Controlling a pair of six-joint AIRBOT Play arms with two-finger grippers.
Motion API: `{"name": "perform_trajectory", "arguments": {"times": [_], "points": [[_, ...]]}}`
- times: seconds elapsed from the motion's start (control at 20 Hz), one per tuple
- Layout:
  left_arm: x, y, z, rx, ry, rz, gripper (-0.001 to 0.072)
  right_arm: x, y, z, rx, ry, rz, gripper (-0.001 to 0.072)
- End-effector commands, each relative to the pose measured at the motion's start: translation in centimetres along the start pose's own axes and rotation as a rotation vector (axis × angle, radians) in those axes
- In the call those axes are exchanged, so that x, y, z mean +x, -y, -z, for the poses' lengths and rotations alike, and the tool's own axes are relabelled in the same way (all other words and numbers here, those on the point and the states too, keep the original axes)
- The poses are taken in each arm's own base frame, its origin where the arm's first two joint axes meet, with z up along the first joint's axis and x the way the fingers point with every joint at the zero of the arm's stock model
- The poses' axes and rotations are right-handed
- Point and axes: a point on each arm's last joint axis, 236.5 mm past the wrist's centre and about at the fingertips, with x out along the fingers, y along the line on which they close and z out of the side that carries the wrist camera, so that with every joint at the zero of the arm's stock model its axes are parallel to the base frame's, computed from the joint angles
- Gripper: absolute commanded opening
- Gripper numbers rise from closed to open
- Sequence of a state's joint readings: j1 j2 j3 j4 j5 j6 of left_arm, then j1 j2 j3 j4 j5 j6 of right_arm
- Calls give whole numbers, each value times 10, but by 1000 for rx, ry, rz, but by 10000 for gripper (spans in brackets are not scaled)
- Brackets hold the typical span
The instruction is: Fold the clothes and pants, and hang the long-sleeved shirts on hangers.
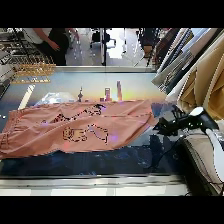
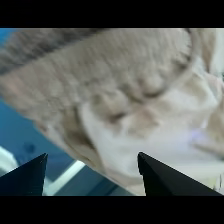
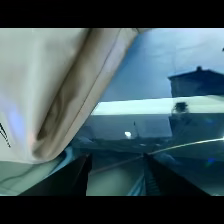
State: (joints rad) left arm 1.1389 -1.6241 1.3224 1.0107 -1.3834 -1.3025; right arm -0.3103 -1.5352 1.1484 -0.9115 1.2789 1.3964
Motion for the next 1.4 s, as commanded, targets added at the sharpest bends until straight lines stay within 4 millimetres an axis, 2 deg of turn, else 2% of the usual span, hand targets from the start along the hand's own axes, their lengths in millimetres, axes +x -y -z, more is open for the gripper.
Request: {"name": "perform_trajectory", "arguments": {"times": [0.0, 0.25, 0.4, 0.5, 0.55, 0.6, 0.65, 0.7, 0.75, 0.85, 0.9, 1.0, 1.1, 1.15, 1.2, 1.25, 1.3, 1.35], "points": [[8, -20, -7, -69, 66, 3, 602, 28, 8, 2, 80, 81, -25, 388], [21, -25, -9, -88, 85, -4, 602, 56, -2, -27, 24, 208, 27, 385], [32, -19, -8, -116, 74, 41, 602, 72, -5, -39, 41, 257, 41, 374], [39, -10, -10, -151, 80, 94, 591, 78, -7, -44, 51, 274, 34, 276], [43, -7, -11, -161, 76, 114, 495, 78, -10, -47, 54, 288, 28, 253], [47, -6, -10, -161, 68, 118, 313, 76, -12, -49, 53, 296, 21, 208], [51, -5, -9, -144, 60, 118, 167, 74, -14, -53, 48, 305, 18, 159], [55, -4, -7, -131, 49, 118, 43, 72, -17, -54, 43, 308, 14, 142], [57, -1, -6, -131, 44, 123, 12, 71, -20, -55, 37, 304, 9, 17], [50, 24, -16, -164, 74, 230, 11, 65, -34, -50, 5, 258, -9, 11], [35, 47, -31, -178, 116, 335, 10, 55, -42, -51, -44, 248, 0, 10], [-16, 104, -64, -142, 208, 556, 8, 10, -68, -69, -173, 292, 47, 10], [-73, 158, -86, -28, 277, 675, 8, -67, -118, -103, -313, 455, 77, 10], [-96, 177, -91, 34, 304, 685, 8, -114, -150, -116, -393, 564, 78, 10], [-117, 195, -95, 104, 340, 685, 8, -156, -175, -120, -462, 650, 93, 10], [-132, 206, -96, 162, 363, 676, 8, -191, -187, -114, -522, 699, 143, 10], [-136, 205, -95, 202, 376, 622, 8, -206, -182, -98, -560, 673, 214, 10], [-130, 188, -94, 227, 381, 519, 8, -206, -165, -77, -578, 603, 288, 10]]}}
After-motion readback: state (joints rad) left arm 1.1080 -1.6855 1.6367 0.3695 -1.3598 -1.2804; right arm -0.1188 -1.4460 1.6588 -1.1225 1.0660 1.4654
